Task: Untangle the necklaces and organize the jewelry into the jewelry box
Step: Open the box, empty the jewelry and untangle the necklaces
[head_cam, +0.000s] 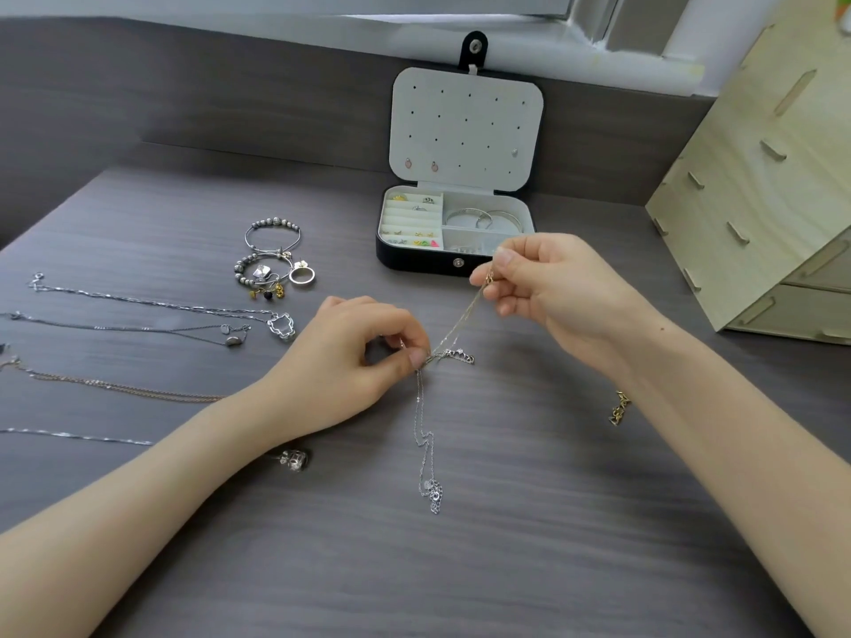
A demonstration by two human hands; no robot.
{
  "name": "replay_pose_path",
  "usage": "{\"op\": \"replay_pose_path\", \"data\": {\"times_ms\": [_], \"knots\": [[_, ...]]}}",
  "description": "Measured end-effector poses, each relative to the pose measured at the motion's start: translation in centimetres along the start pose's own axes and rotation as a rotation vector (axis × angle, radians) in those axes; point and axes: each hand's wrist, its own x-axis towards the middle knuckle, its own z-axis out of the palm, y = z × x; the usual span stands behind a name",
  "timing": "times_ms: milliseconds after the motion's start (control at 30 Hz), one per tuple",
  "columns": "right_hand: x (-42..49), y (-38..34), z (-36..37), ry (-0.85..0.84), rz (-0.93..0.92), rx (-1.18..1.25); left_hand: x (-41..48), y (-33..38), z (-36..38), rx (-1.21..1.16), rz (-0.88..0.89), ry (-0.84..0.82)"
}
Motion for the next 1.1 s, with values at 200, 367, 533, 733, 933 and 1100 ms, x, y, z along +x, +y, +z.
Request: {"op": "replay_pose_path", "data": {"times_ms": [200,367,533,733,933,1100], "knots": [[0.5,-0.1,0.3,0.027,-0.018,0.074,-0.3,0.0,-0.1,0.072,0.087,-0.034],[1.0,0.0,0.4,0.095,-0.100,0.006,-0.5,0.0,-0.2,0.142,0.140,-0.052],[1.5,0.5,0.4,0.211,-0.231,-0.047,-0.8,0.1,-0.5,0.230,0.188,-0.111],[1.5,1.1,0.5,0.248,-0.320,-0.182,-0.8,0.0,-1.1,0.273,0.184,-0.176],[0.6,2.1,0.3,0.184,-0.339,-0.484,-0.7,-0.1,-2.2,0.304,0.193,-0.170],[-1.2,2.6,0.3,0.098,-0.486,-0.888,-0.6,-0.1,-2.2,0.375,0.221,-0.196]]}}
